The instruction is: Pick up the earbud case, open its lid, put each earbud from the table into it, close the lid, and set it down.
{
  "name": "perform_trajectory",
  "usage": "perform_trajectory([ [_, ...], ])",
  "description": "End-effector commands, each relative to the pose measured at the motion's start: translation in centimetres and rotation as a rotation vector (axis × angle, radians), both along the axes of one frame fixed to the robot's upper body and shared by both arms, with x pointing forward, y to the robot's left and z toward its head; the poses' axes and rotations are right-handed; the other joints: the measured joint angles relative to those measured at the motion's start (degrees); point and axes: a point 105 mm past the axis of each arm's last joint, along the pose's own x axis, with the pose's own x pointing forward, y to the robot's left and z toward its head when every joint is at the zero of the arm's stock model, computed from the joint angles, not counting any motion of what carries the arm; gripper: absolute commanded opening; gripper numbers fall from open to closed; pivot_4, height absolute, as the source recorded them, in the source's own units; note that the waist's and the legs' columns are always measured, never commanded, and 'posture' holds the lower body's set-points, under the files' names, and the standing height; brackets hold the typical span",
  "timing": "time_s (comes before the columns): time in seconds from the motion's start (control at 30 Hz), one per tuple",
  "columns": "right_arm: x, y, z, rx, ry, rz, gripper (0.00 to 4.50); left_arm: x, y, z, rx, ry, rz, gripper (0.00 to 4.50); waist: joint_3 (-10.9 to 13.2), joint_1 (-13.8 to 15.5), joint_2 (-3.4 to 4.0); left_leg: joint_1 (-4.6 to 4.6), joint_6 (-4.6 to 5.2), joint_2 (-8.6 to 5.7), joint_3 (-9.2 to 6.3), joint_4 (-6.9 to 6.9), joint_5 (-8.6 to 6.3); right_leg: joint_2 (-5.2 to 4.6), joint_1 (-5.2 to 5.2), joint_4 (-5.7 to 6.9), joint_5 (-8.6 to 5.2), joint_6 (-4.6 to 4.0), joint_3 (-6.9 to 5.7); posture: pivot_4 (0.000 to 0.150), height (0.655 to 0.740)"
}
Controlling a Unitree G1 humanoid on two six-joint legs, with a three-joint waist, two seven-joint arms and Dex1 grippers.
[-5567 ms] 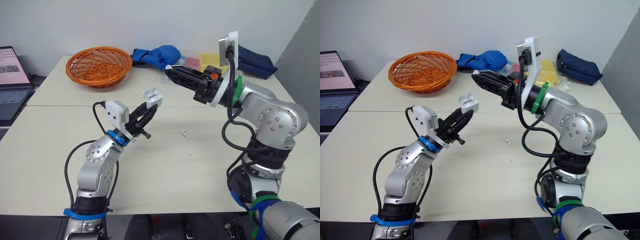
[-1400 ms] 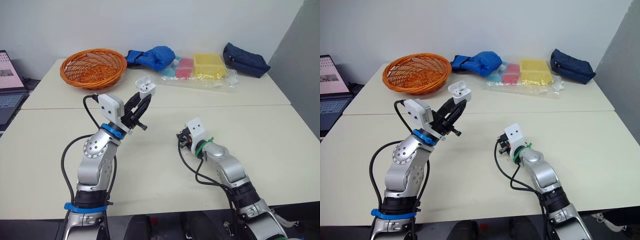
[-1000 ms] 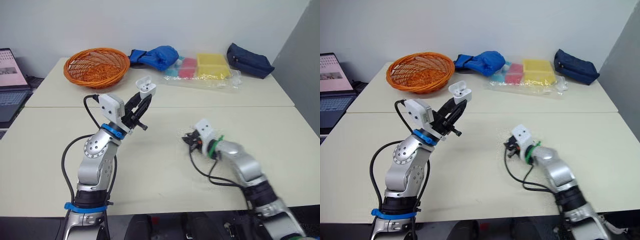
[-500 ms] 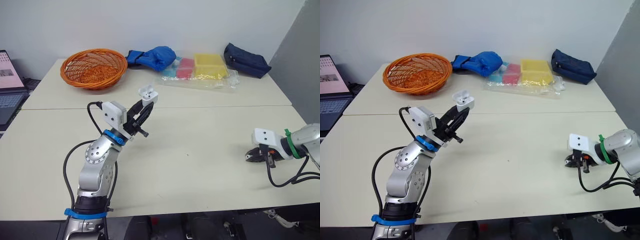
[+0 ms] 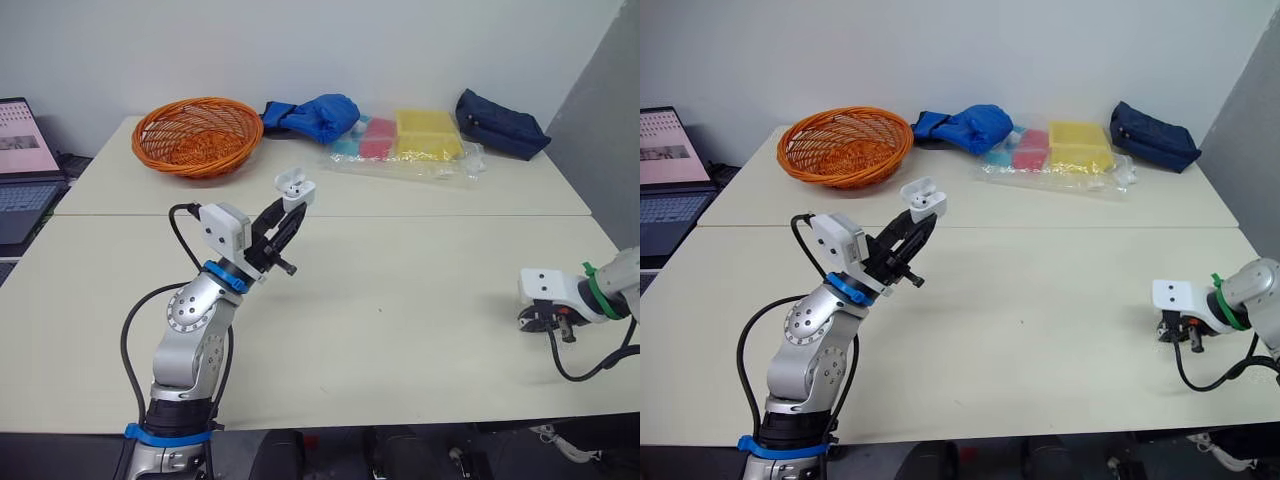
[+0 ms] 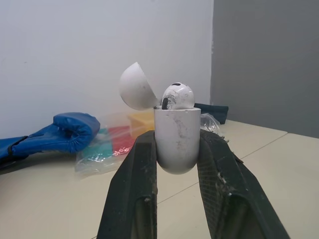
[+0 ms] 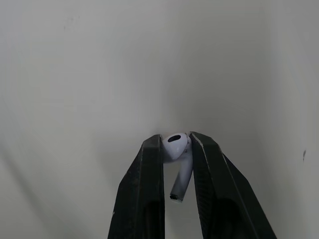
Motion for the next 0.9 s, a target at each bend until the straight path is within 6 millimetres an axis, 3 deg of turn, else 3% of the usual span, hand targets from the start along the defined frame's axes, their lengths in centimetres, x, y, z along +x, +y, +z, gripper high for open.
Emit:
perform_trajectory([
  [0.03, -0.5, -0.6, -0.5, -0.014, 0.023, -0.032, 0.41, -0.7, -0.5, 1.5, -0.009, -0.061, -0.023, 0.74, 0.0, 0.0, 0.00, 0.00, 0.00, 0.00, -0.01, 0.00, 0.00, 0.00, 0.00, 0.00, 0.00, 0.00, -0.01, 0.150, 0.7400],
  [0.33, -0.4, -1.0, 0.0, -0.010, 0.000, -0.062, 3.60, -0.7, -0.7, 1.5, -0.014, -0.056, -0.040, 0.74, 0.0, 0.0, 0.00, 0.02, 0.00, 0.01, -0.02, -0.02, 0.00, 0.01, 0.01, 0.02, 0.00, 0.00, -0.02, 0.150, 0.7400],
  [0.63, -0.9, -1.4, 0.1, -0.020, 0.015, -0.072, 3.60, -1.0, -0.8, 1.1, -0.019, -0.045, -0.041, 0.74, 0.0, 0.0, 0.00, 0.05, 0.00, 0.00, -0.02, 0.01, 0.00, 0.01, 0.05, 0.03, 0.00, 0.00, -0.02, 0.150, 0.7400],
  [0.73, -1.1, -1.3, -0.1, -0.012, 0.029, -0.074, 3.07, -1.1, -0.7, 1.0, -0.021, -0.041, -0.034, 0.74, 0.0, 0.0, 0.00, 0.06, 0.00, 0.01, -0.03, 0.00, 0.00, 0.01, 0.06, 0.03, 0.00, 0.00, -0.02, 0.150, 0.7400],
  [0.9, -1.1, -1.3, -0.4, -0.014, 0.027, -0.078, 1.29, -1.1, -0.7, 1.0, -0.023, -0.039, -0.028, 0.74, 0.0, 0.0, 0.00, 0.11, 0.00, 0.01, -0.01, 0.01, 0.00, 0.01, 0.09, 0.04, 0.00, 0.00, 0.00, 0.150, 0.7400],
])
